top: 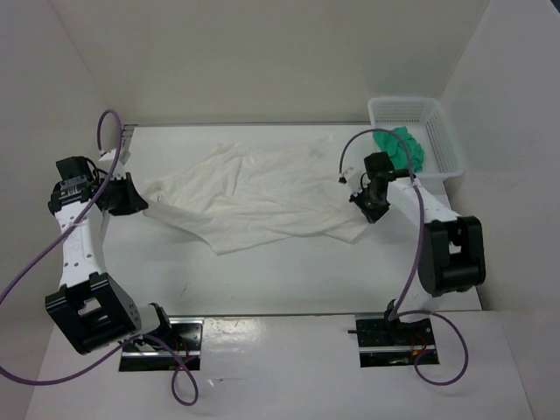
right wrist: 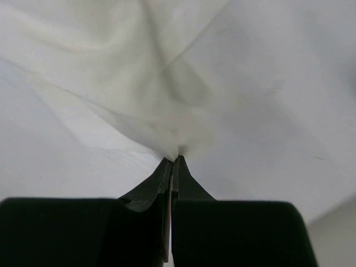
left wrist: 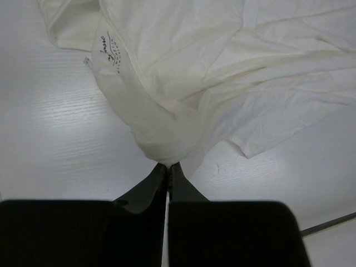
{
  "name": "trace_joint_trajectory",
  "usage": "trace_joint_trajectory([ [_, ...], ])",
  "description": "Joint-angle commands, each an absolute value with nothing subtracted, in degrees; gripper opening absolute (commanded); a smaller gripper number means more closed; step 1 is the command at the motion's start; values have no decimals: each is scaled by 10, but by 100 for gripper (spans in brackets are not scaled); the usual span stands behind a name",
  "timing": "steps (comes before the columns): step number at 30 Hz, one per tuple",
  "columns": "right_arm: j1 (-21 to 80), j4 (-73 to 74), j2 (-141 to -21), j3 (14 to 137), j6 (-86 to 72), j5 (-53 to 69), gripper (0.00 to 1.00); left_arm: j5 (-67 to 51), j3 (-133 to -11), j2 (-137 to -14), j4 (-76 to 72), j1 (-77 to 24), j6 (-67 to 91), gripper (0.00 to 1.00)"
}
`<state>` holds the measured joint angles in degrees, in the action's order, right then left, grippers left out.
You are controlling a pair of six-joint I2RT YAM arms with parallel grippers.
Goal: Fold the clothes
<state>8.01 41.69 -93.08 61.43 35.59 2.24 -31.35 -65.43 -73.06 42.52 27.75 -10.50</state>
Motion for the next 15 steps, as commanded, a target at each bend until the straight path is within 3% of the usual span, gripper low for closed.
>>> trace_joint_trajectory([
  [1,83,427,-804,723,348,-15,0,-304,-713,-726,452,258,-113,0],
  [5,98,449,-738,847,361,-20,0,-299,-789,-749,497,239,-125,0],
  [10,110,395,-693,881,356,-48,0,-298,-853,-797,534,241,-149,0],
  [15,115,382,-693,889,358,-80,0,-388,-902,-888,611,329,-194,0],
])
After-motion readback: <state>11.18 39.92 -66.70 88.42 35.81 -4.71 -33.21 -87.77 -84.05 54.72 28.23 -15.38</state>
